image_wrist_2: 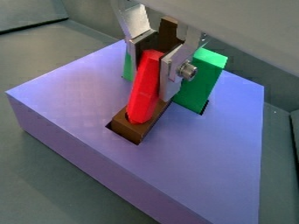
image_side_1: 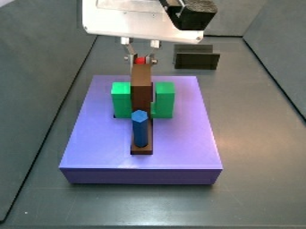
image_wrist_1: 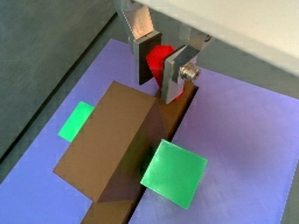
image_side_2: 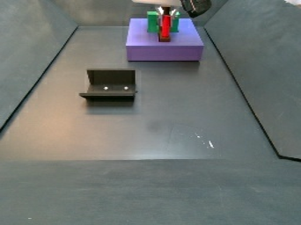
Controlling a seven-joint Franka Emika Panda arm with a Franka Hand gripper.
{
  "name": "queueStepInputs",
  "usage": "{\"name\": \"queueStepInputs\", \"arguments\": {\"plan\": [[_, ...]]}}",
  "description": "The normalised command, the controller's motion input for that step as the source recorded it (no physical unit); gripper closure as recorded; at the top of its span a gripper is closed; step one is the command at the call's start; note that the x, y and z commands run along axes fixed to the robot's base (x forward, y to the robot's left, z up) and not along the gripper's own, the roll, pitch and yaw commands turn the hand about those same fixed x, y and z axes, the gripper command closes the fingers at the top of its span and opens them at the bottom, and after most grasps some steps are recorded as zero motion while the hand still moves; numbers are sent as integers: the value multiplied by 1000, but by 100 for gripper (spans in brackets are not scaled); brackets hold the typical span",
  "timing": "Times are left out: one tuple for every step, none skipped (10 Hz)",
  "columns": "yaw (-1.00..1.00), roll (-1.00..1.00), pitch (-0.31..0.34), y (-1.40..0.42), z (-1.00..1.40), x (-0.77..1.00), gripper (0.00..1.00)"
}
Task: Pick up the red object. Move up. Place the red object on the fixture. Regrasp the red object. Move to above the board. Insert the red object.
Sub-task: Insert the red object.
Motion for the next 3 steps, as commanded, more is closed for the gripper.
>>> {"name": "queueStepInputs", "arguments": {"plan": [[0, 60, 0, 300, -666, 291, 100], [0, 0, 0, 57, -171, 54, 100], [0, 0, 0, 0, 0, 0, 100]]}}
